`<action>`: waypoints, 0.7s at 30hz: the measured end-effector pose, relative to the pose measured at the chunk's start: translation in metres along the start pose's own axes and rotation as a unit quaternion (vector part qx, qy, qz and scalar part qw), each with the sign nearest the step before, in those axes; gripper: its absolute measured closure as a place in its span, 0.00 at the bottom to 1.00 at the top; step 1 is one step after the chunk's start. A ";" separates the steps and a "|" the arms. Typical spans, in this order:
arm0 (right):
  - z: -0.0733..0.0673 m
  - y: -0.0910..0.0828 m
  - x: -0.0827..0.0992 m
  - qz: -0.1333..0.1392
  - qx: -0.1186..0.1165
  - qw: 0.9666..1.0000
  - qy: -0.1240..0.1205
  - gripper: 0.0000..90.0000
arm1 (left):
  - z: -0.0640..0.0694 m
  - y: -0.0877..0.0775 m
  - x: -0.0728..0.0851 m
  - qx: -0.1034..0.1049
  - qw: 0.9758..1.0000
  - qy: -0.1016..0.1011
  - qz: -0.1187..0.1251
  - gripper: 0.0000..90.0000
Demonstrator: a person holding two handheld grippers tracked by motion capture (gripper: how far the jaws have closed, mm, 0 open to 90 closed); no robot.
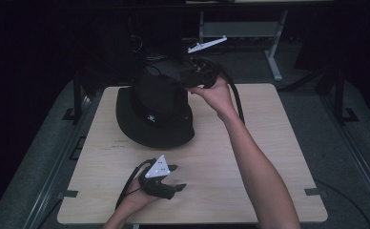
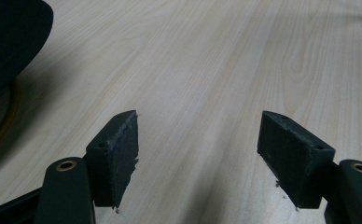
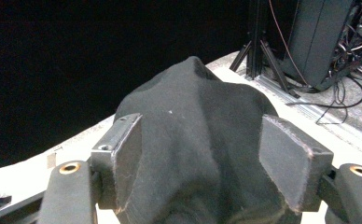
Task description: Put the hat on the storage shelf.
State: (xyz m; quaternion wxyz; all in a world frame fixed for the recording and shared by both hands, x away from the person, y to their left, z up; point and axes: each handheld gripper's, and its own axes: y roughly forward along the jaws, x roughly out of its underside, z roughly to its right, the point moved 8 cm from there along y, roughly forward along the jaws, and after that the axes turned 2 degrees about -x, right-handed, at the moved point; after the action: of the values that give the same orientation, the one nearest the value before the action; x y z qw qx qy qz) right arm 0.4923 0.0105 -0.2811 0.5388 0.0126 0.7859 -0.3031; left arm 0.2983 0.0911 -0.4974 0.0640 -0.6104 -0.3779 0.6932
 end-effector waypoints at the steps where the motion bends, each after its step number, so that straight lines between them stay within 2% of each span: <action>1: 0.001 -0.002 0.001 0.000 0.000 1.000 0.000 0.32 | -0.001 0.000 0.000 0.002 1.000 0.000 -0.003 0.32; 4: 0.003 -0.008 0.004 0.000 0.002 1.000 0.003 0.32 | -0.001 -0.001 0.000 0.003 1.000 -0.010 0.000 0.32; 14: 0.011 -0.024 0.014 0.003 0.007 1.000 0.007 0.30 | 0.000 0.002 0.001 0.006 1.000 -0.010 -0.003 0.31; 21: 0.011 -0.034 0.019 -0.002 0.008 1.000 0.005 0.30 | 0.000 0.001 0.001 0.006 1.000 -0.011 -0.003 0.30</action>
State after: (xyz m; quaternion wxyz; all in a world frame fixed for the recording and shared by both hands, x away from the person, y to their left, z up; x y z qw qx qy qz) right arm 0.4820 -0.0283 -0.2841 0.5338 0.0167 0.7864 -0.3106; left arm 0.2988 0.0911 -0.4989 0.0659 -0.6014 -0.3761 0.7018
